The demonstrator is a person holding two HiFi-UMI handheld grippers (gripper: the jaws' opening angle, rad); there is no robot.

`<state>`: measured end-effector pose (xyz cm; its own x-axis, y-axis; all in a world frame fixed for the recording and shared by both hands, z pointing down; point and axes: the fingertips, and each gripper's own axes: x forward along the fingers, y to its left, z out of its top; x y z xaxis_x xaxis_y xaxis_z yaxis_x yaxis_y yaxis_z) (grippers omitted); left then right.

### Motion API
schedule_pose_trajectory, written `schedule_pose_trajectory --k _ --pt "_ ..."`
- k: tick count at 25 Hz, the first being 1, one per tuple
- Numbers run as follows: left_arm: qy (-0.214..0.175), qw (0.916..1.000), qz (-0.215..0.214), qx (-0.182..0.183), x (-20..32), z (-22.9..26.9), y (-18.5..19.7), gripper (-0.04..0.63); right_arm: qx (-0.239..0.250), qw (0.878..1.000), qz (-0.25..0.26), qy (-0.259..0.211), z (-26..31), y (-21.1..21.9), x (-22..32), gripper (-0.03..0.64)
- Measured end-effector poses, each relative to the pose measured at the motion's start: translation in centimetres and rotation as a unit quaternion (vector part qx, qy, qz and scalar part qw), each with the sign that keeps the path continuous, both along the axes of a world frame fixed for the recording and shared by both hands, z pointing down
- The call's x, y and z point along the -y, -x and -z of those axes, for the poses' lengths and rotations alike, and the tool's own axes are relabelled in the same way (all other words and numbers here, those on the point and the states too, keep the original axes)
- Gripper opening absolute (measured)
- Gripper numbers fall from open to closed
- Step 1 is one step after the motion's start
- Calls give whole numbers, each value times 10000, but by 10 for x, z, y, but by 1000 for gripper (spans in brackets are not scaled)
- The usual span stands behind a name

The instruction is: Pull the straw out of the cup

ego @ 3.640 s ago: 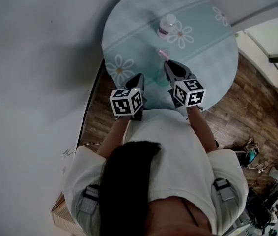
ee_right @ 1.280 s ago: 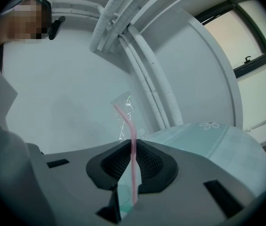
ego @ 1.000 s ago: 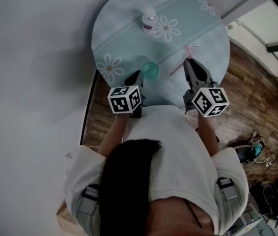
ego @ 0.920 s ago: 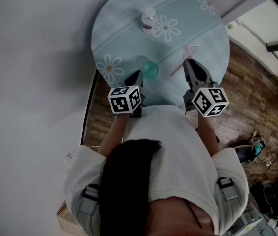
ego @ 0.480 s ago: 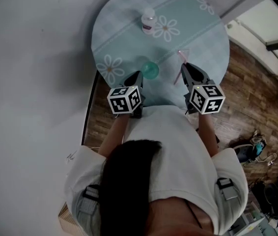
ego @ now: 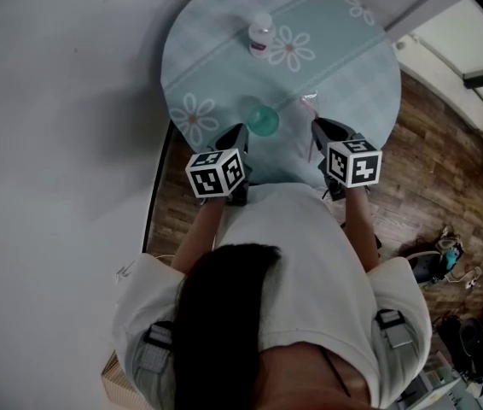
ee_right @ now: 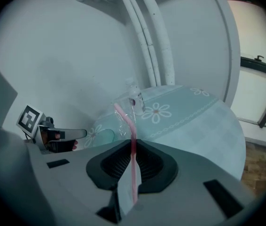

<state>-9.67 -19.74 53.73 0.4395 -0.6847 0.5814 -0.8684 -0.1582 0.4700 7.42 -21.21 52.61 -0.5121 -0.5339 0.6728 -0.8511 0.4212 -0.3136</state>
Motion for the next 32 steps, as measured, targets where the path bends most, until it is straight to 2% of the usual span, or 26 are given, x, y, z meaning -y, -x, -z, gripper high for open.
schedule_pose_trajectory --k 11,20,25,32 --pt "45 10000 56 1 0 -2 8 9 -247 9961 -62 848 -54 0 -1 54" --pt "91 9999 87 8 1 -4 12 9 -392 9901 -10 1346 -93 4 -7 55" --pt "139 9997 204 -2 -1 -7 19 9 -533 9866 -16 1543 -113 7 -11 55" --pt "130 9996 251 16 -5 -7 23 9 -620 9857 -76 1567 -125 9 -14 55"
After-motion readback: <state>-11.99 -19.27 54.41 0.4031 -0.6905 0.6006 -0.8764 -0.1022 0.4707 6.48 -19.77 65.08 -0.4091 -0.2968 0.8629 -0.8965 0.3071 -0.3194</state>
